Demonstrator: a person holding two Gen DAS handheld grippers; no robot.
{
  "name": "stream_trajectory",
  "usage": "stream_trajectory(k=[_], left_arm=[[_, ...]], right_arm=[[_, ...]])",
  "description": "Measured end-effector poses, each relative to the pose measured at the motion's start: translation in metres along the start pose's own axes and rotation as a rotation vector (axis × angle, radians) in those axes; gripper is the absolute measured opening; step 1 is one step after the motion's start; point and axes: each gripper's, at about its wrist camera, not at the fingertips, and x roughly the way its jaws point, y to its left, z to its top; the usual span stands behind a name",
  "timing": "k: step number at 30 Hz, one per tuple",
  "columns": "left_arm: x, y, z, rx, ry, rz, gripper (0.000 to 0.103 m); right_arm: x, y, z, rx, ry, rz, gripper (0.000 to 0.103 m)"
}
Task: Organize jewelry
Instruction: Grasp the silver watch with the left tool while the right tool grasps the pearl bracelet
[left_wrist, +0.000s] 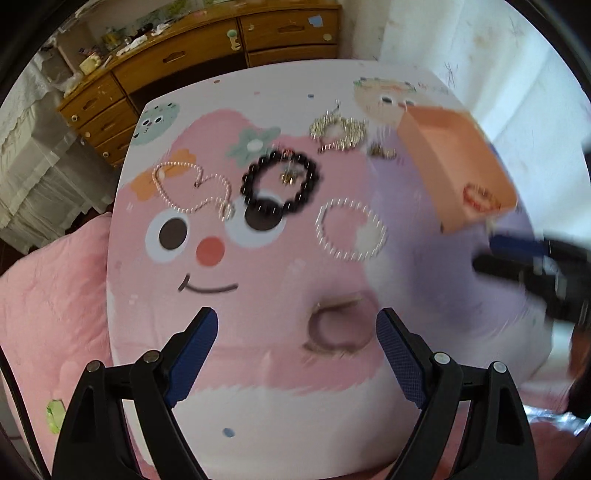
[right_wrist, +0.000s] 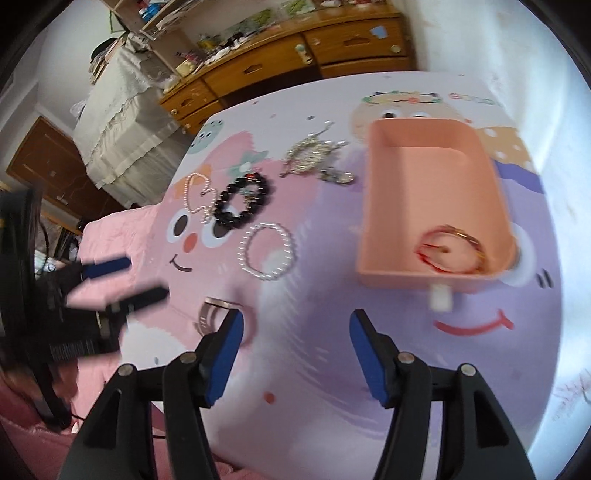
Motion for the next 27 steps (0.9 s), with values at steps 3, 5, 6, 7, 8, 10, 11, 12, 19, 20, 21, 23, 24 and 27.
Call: stream_trajectory(k=[3,5,6,7,8,10,11,12,19,20,21,23,24,27], left_arm=[[0.004,-0.001,-0.017,0.056,-0.054,0.000,0.086],[0.011,-0.007,-0.025,0.102,-0.080,-0.009,0.086],[0.013,-0.010,-0.028,0.125,-0.086,-0.017,0.086],[0.016,-0.014,-0.028,0.147,-0.093,-0.028,0.086],[0.018,-0.017,-0.030,0.165,-0.106,-0.048,0.086],[0.021,-0.022,-0.028,0.185,-0.116,-0.086,0.086],[0.023,-0.025,-0.027,0.203,-0.117,-0.101,0.086],[0.025,-0.028,-0.026,0.219,-0.119,-0.102,0.086],[0.043,-0.042,-0.027,0.343,-0.164,-0.073,0.086],[0.045,-0.042,-0.028,0.351,-0.164,-0.074,0.086],[0.047,-0.041,-0.029,0.360,-0.165,-0.076,0.086],[0.052,-0.040,-0.030,0.385,-0.171,-0.061,0.086],[0.054,-0.040,-0.030,0.393,-0.174,-0.059,0.085],[0.061,-0.037,-0.028,0.408,-0.167,-0.063,0.070]], right_arm=[[0.014,0.003,0.014,0.057,0.039,0.033,0.060],[0.028,0.004,0.024,0.091,0.086,0.049,0.060],[0.036,0.005,0.029,0.092,0.112,0.044,0.060],[0.047,0.007,0.036,0.090,0.141,0.028,0.060],[0.052,0.007,0.039,0.090,0.155,0.016,0.060],[0.066,0.007,0.047,0.098,0.192,-0.031,0.060],[0.071,0.008,0.050,0.092,0.207,-0.049,0.060],[0.078,0.010,0.053,0.075,0.225,-0.073,0.059],[0.112,0.022,0.060,-0.048,0.312,-0.208,0.039],[0.113,0.024,0.060,-0.068,0.312,-0.212,0.038],[0.116,0.025,0.061,-0.079,0.309,-0.213,0.037],[0.119,0.029,0.060,-0.097,0.312,-0.222,0.036],[0.121,0.030,0.059,-0.103,0.317,-0.224,0.035],[0.126,0.039,0.061,-0.145,0.314,-0.239,0.032]])
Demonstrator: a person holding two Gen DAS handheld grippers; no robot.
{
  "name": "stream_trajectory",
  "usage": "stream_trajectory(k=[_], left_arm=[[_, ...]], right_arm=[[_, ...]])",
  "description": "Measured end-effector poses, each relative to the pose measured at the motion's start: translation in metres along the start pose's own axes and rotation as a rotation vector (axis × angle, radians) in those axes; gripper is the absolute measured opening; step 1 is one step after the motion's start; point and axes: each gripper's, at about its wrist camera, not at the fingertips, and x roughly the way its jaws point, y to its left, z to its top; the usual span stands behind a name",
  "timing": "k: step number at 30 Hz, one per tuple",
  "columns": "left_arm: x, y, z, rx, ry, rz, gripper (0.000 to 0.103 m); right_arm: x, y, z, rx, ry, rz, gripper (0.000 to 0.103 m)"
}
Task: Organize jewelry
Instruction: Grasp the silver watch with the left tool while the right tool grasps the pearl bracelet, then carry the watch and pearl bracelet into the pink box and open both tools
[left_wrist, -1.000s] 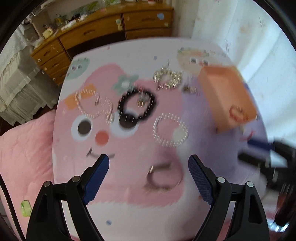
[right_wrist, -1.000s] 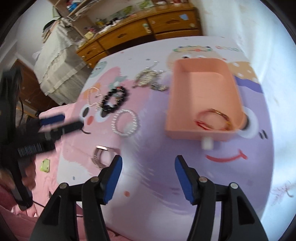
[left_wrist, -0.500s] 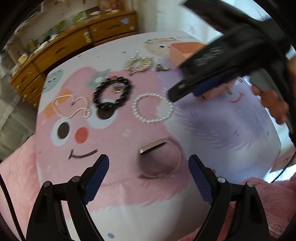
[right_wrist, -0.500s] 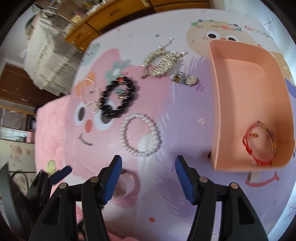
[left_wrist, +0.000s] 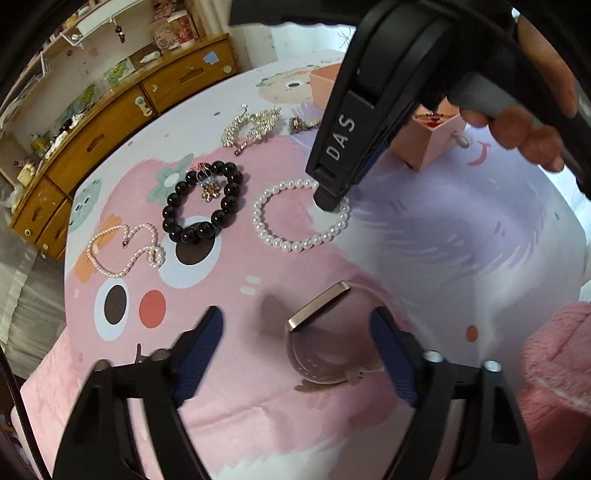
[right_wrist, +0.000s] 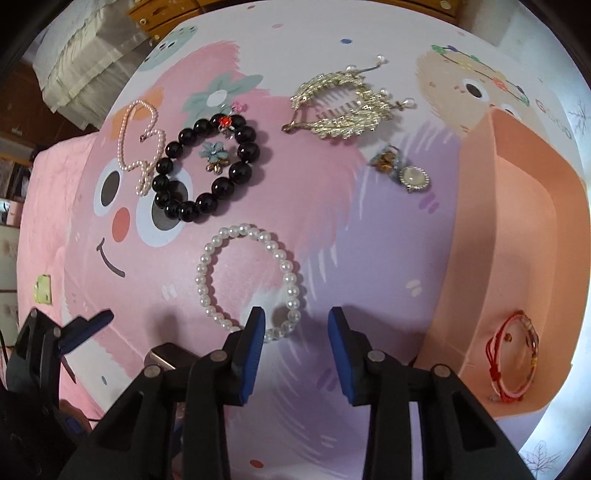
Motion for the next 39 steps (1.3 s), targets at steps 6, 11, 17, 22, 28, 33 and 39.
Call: stream_trajectory(k=[6,11,17,22,28,33,39], left_arm=[[0.013,0.000,-0.002,0.060,0.010,-0.011,0.051],[0.015,-0.004,0.000,0.084,0.009,-0.054,0.024],[0.015,-0.008,0.001,0.060,0.032,-0.096,0.007],[0.013,-0.004,-0.002,-0.010,0.060,-0.114,0.007],[-0.006,0.028,-0.012,-0.060,0.060,-0.133,0.007],[-0.040,0.066,-0.012,-0.091,0.021,-0.131,0.007],[-0.077,0.093,0.006,-0.104,-0.042,-0.162,0.007]], right_arm=[[0.005,0.019,0.012,-0.059,0.016,-0.073,0.026],[0.009,0.042,0.012,-0.144,0.033,-0.162,0.016],[0.007,0.042,0.010,-0.093,0.007,-0.151,0.007],[0.000,0.031,0.002,-0.036,-0.024,-0.128,0.007],[-0.004,-0.004,-0.013,0.222,-0.053,-0.021,0.007],[-0.023,-0.024,-0.039,0.413,-0.148,0.068,0.007],[-0.069,-0.034,-0.061,0.472,-0.324,0.086,0.007]])
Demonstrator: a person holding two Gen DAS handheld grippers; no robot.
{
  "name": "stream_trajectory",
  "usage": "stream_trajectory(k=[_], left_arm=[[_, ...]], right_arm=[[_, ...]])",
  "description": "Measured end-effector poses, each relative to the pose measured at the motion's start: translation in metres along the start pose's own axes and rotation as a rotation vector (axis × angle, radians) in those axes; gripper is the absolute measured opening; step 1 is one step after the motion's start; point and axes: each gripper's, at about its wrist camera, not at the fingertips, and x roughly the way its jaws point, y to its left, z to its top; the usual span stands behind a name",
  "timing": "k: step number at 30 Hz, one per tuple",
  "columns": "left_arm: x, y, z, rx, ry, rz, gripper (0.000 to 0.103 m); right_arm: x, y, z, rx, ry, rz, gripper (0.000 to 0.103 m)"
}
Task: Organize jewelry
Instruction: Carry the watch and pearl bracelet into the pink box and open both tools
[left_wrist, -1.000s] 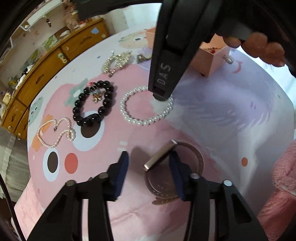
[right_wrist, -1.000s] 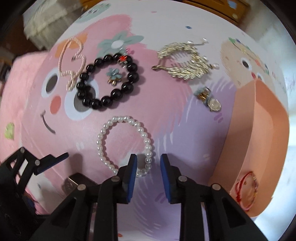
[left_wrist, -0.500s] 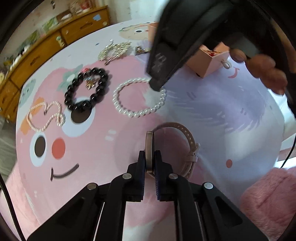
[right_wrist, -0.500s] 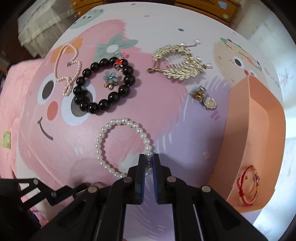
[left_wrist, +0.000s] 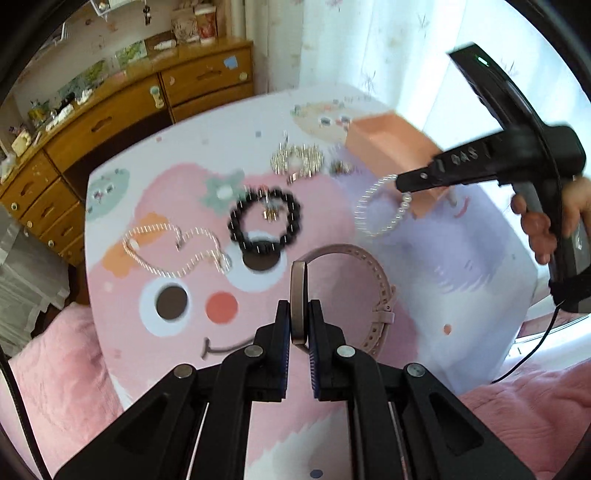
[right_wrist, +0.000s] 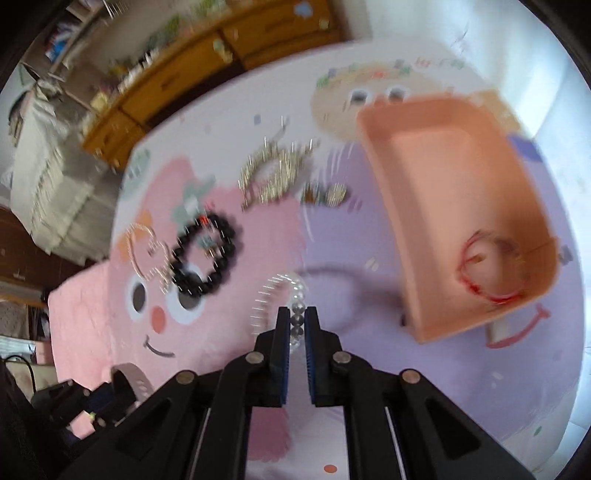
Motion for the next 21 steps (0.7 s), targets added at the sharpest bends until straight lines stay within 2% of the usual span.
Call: stream_trajectory(k=[6,12,16,21], left_arm=[[-0.026,-0.003,0.041,-0.001,-0.076,-0.016,0.007],[-0.030,-0.038,0.090,-0.003,-0.144,-0.060,0.007],[-0.025,-0.067,0.119,-0.003,-0.172,-0.080,0.007],[-0.008,-0.104,0.153,-0.004,-0.186,-0.074,0.007]], right_arm=[[-0.051,-0.012,0.025,0.019,-0.163,0.031,0.007],[-0.113,-0.034,0.034,-0.031,-0.330,0.061,0.007],[-0.136,-0.049,0.034,-0.096,-0.384,0.081,0.007],[-0.142,-0.063,0.031,-0.190,-0.388,0.102,0.007]])
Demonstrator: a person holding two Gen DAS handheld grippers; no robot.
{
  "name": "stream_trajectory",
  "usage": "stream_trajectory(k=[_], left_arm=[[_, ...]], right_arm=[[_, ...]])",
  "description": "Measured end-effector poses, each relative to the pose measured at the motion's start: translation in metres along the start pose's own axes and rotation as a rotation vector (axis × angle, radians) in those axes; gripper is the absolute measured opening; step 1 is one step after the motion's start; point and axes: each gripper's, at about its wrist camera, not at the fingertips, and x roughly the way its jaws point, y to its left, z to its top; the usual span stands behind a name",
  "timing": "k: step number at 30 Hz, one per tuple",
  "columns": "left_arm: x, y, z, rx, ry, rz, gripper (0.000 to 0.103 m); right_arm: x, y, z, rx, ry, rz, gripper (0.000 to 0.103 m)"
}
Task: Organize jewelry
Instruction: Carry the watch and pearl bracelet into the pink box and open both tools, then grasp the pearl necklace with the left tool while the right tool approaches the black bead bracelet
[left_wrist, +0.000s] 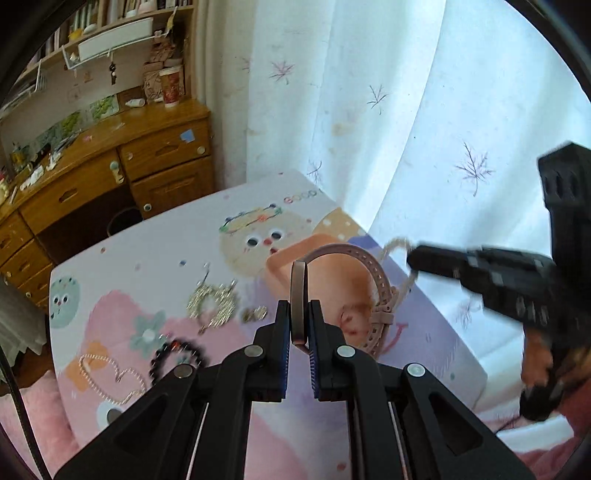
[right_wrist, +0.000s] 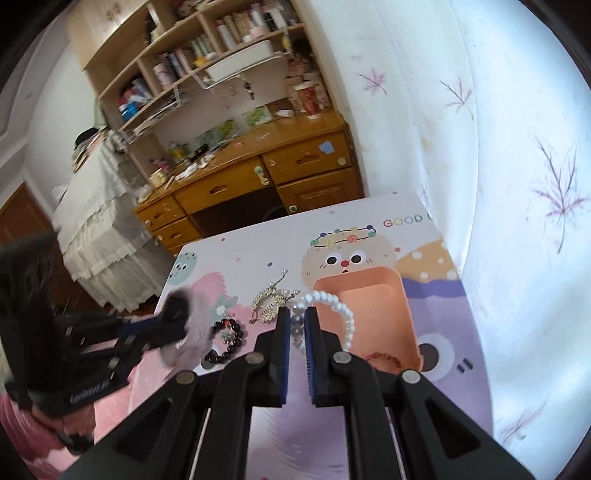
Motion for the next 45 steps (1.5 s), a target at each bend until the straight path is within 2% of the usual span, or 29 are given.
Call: stream_trajectory(k=[5,12,13,14,15,17,20,21,25,30,38,42,45], left_arm=[[0.037,-0.022,0.022,-0.034,0.035,0.001,0.007],[0.068,-0.033,0.037,-0.085,0.052,0.012,0.007],[0.070,-0.034,0.039,-0.085,0.053,0.025,0.010],[0.074,-0.036,0.041,-0.085,0.054,0.059,0.023],[0.075,-0.036,0.043,-0.088,0.055,0.078,0.030],[0.075,-0.034,0.046,-0.116,0.051,0.104,0.058],[0.067,-0.024,0.044,-0.158,0.040,0.119,0.065],[0.065,-0.021,0.042,-0.166,0.043,0.128,0.066],[0.058,-0.002,0.026,-0.199,0.081,0.206,0.074],[0.043,0.034,-0.010,-0.275,0.139,0.285,0.076],[0.009,0.096,-0.077,-0.349,0.231,0.413,0.078],[-0.004,0.128,-0.101,-0.402,0.283,0.419,0.083],[-0.006,0.158,-0.117,-0.484,0.362,0.397,0.084]], right_arm=[[-0.002,-0.012,-0.002,-0.044,0.015,0.018,0.007],[0.009,-0.034,-0.002,-0.030,0.047,0.071,0.008],[0.011,-0.037,-0.002,-0.025,0.055,0.080,0.008],[0.014,-0.040,-0.001,-0.018,0.066,0.083,0.008],[0.016,-0.042,0.000,-0.010,0.080,0.082,0.008],[0.024,-0.048,0.000,0.020,0.123,0.079,0.009],[0.029,-0.054,-0.004,0.065,0.160,0.096,0.019],[0.030,-0.055,-0.004,0.071,0.163,0.097,0.026],[0.030,-0.052,-0.009,0.086,0.172,0.101,0.053],[0.041,-0.041,-0.018,0.124,0.236,0.100,0.069],[0.066,0.006,-0.035,0.088,0.353,0.083,0.080],[0.080,0.037,-0.041,0.057,0.390,0.092,0.081],[0.093,0.060,-0.047,0.043,0.417,0.099,0.081]])
